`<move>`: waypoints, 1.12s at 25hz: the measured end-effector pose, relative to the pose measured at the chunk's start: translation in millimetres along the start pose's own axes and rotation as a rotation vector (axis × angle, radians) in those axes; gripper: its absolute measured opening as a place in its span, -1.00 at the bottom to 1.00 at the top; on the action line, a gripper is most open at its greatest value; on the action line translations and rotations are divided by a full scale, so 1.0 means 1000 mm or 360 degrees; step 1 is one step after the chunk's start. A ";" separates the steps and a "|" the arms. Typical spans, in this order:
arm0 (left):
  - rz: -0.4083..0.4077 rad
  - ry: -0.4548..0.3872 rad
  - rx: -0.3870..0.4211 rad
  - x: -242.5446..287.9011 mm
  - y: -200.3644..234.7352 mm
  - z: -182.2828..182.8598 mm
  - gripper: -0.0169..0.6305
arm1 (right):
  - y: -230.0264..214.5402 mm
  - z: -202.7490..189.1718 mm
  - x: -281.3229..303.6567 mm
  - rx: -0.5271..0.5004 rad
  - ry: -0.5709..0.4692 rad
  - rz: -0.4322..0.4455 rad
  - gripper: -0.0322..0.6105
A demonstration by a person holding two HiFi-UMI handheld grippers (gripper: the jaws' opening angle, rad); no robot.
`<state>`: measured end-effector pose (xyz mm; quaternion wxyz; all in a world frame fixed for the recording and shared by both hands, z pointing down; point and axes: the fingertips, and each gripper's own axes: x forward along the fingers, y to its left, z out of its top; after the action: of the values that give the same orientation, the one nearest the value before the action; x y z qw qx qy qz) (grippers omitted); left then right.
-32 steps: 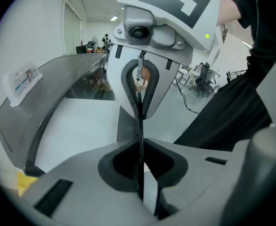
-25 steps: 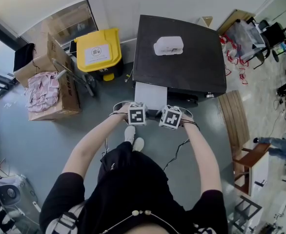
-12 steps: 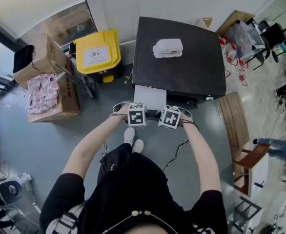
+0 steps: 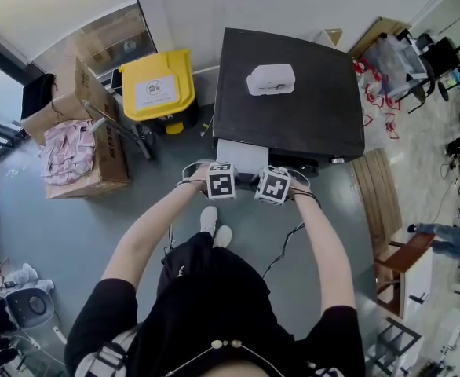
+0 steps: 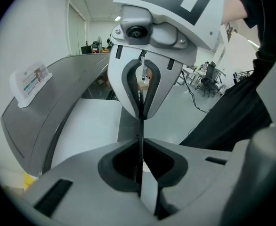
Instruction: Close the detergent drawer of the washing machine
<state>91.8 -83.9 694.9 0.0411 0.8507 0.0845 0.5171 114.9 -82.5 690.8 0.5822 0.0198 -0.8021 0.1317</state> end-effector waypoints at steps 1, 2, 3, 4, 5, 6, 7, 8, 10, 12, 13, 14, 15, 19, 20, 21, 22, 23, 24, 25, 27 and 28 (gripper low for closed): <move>0.0005 -0.0004 -0.0006 0.000 0.002 0.000 -0.85 | -0.002 0.001 0.000 0.0003 -0.0002 -0.0002 -0.79; 0.0010 -0.0007 -0.0011 -0.001 0.004 0.000 -0.85 | -0.003 0.002 -0.001 0.0003 -0.0008 -0.0006 -0.79; 0.0014 -0.0006 -0.0016 -0.002 0.006 0.000 -0.85 | -0.005 0.004 -0.001 0.0001 -0.0015 -0.0009 -0.79; 0.0015 -0.0002 -0.0020 -0.003 0.008 0.000 -0.85 | -0.007 0.005 -0.002 0.0000 -0.0015 -0.0009 -0.79; 0.0013 0.0000 -0.0022 -0.003 0.009 0.000 -0.85 | -0.008 0.005 -0.002 0.0000 -0.0011 -0.0006 -0.79; 0.0014 0.0000 -0.0023 -0.003 0.011 0.000 -0.85 | -0.009 0.004 -0.002 0.0001 -0.0005 -0.0003 -0.79; 0.0016 -0.0001 -0.0024 -0.004 0.012 0.001 -0.85 | -0.010 0.003 -0.003 0.0001 0.0001 -0.0002 -0.79; 0.0017 -0.0004 -0.0026 -0.003 0.013 0.001 -0.85 | -0.011 0.003 -0.003 0.0002 0.0003 0.0000 -0.79; 0.0022 -0.0011 -0.0031 -0.003 0.016 0.001 -0.85 | -0.013 0.004 -0.003 0.0006 -0.0001 0.0002 -0.79; 0.0031 -0.0012 -0.0039 -0.004 0.020 0.000 -0.85 | -0.018 0.006 -0.003 0.0002 -0.0003 -0.0009 -0.79; 0.0034 -0.0014 -0.0043 -0.005 0.022 0.000 -0.85 | -0.020 0.006 -0.004 0.0001 0.0002 -0.0014 -0.79; 0.0035 -0.0017 -0.0046 -0.005 0.024 0.001 -0.85 | -0.022 0.006 -0.004 0.0001 0.0005 -0.0019 -0.79; 0.0037 -0.0021 -0.0048 -0.006 0.025 0.001 -0.85 | -0.024 0.006 -0.005 -0.0002 0.0006 -0.0026 -0.79; 0.0057 -0.0030 -0.0050 -0.007 0.032 0.002 -0.84 | -0.032 0.008 -0.007 -0.0009 0.0012 -0.0039 -0.79; 0.0058 -0.0032 -0.0050 -0.007 0.034 0.002 -0.84 | -0.033 0.007 -0.006 -0.0006 0.0017 -0.0032 -0.79; 0.0057 -0.0033 -0.0051 -0.007 0.035 0.002 -0.84 | -0.033 0.007 -0.006 -0.0002 0.0019 -0.0022 -0.79; 0.0056 -0.0035 -0.0052 -0.007 0.036 0.002 -0.84 | -0.034 0.007 -0.006 0.0001 0.0021 -0.0016 -0.79; 0.0056 -0.0038 -0.0051 -0.007 0.038 0.002 -0.84 | -0.036 0.006 -0.005 0.0003 0.0024 -0.0013 -0.79; 0.0058 -0.0046 -0.0047 -0.008 0.040 0.003 -0.84 | -0.038 0.006 -0.005 0.0003 0.0028 -0.0012 -0.79; 0.0064 -0.0060 -0.0036 -0.009 0.042 0.006 -0.84 | -0.040 0.007 -0.006 0.0001 0.0030 -0.0013 -0.79; 0.0073 -0.0078 -0.0022 -0.010 0.046 0.009 -0.84 | -0.043 0.008 -0.006 -0.0004 0.0032 -0.0013 -0.80; 0.0071 -0.0071 -0.0028 -0.010 0.047 0.008 -0.84 | -0.044 0.009 -0.006 -0.0006 0.0030 -0.0010 -0.79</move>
<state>99.1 -132.1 689.5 0.0390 0.8633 0.0602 0.4996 116.3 -127.4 690.8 0.5902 0.0201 -0.7967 0.1285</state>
